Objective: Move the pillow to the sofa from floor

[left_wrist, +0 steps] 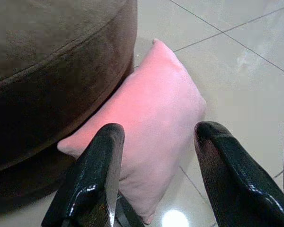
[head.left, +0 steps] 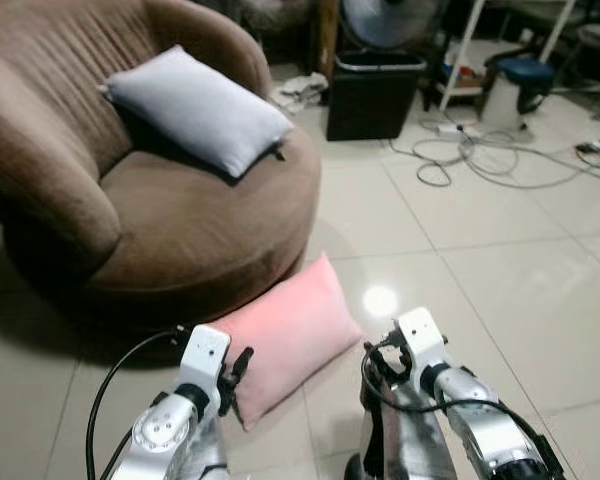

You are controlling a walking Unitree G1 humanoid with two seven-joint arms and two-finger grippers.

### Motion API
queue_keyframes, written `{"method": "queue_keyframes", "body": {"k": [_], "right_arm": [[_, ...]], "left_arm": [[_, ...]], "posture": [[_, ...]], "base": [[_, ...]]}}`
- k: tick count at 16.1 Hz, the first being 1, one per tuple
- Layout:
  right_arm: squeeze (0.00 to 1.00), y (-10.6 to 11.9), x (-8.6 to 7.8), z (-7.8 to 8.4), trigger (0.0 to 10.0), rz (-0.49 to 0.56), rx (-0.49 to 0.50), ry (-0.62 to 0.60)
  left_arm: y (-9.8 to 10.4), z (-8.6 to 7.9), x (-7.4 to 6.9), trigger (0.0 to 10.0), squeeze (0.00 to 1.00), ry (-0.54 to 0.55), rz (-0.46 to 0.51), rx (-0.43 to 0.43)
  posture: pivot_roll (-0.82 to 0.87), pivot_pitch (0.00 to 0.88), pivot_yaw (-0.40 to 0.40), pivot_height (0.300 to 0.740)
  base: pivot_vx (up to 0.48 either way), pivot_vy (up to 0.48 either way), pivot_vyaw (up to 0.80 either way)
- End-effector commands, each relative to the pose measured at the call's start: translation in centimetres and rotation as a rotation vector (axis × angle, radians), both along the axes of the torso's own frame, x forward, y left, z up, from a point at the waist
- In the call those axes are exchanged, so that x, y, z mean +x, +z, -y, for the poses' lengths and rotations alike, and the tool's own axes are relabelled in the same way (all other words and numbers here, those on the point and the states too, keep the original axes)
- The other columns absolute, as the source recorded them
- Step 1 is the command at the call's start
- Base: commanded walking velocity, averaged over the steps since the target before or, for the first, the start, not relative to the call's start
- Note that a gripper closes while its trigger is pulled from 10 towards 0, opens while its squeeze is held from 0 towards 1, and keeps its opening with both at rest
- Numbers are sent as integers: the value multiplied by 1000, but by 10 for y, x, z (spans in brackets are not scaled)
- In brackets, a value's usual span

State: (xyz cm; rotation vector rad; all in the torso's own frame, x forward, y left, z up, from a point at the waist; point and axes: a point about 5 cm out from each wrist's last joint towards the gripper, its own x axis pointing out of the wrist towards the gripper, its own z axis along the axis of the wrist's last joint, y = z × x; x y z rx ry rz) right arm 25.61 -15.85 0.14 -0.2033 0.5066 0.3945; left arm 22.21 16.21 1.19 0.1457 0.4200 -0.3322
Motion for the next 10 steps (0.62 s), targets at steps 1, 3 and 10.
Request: {"method": "queue_keyframes", "body": {"k": [1, 3, 10], "right_arm": [[0, 5, 4, 4, 10000, 26, 0, -15], [0, 6, 4, 4, 10000, 27, 5, -18], [0, 10, 9, 5, 10000, 41, 5, -21]], "left_arm": [[4, 0, 7, 10000, 0, 3, 23, 3], [5, 1, 10, 10000, 0, 6, 26, 7], [1, 2, 43, 10000, 0, 144, -15, -24]], "posture": [[131, 0, -33, 462], [128, 0, -31, 462], [114, 0, -37, 462]], "base": [[0, 0, 0], [0, 0, 0], [0, 0, 0]]}}
